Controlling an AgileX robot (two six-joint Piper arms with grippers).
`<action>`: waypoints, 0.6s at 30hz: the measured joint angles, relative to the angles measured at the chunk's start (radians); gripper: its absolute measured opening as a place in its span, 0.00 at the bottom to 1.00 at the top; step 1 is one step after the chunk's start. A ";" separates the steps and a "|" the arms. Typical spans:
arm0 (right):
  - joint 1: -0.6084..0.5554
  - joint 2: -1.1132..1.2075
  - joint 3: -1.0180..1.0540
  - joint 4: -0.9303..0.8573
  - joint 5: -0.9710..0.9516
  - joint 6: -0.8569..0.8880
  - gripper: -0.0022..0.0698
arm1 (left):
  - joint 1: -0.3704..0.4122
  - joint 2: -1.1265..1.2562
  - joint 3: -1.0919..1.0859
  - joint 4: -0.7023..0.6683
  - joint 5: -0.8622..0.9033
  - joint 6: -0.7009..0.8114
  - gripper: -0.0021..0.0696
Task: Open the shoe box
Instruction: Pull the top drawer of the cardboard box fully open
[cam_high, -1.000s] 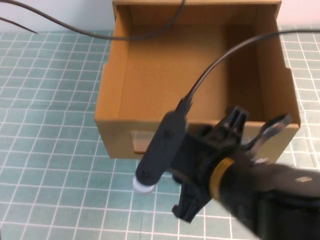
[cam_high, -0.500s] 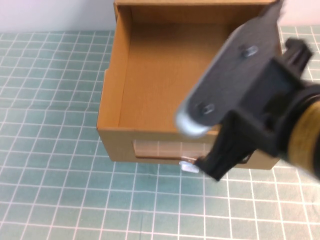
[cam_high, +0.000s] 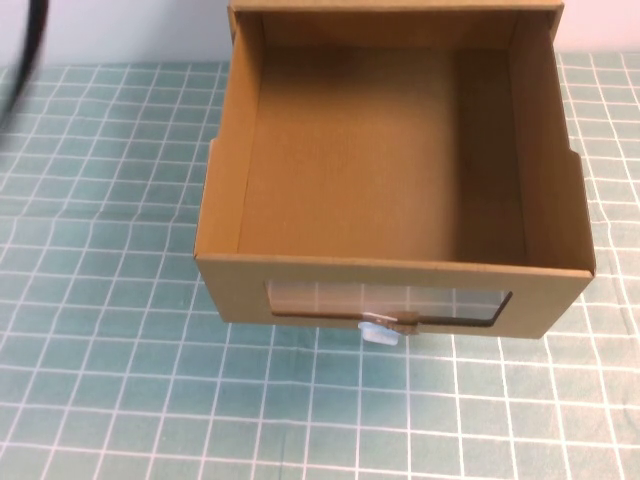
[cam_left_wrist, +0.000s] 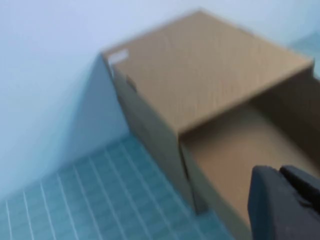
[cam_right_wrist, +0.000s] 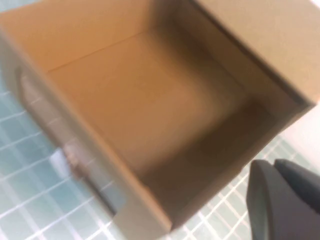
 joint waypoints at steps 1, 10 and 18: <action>0.000 -0.030 0.013 0.021 0.000 -0.028 0.01 | 0.000 -0.052 0.082 0.016 0.000 0.000 0.02; 0.000 -0.304 0.291 0.149 -0.083 -0.081 0.01 | 0.000 -0.488 0.858 0.079 -0.235 -0.035 0.02; 0.000 -0.447 0.463 0.179 -0.096 -0.081 0.01 | 0.000 -0.720 1.301 0.068 -0.463 -0.157 0.02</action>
